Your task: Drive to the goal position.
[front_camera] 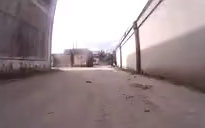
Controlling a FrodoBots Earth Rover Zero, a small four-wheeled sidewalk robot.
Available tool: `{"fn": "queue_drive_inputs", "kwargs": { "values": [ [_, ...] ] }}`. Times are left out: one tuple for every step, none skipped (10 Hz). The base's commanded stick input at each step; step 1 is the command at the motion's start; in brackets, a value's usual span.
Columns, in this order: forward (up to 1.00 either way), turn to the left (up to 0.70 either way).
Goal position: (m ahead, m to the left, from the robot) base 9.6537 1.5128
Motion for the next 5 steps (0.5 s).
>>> {"fn": "queue_drive_inputs", "kwargs": {
  "values": [
    [1.0, 0.0],
    [1.0, 0.0],
    [1.0, 0.0],
    [1.0, 0.0],
    [1.0, 0.0]
  ]
}}
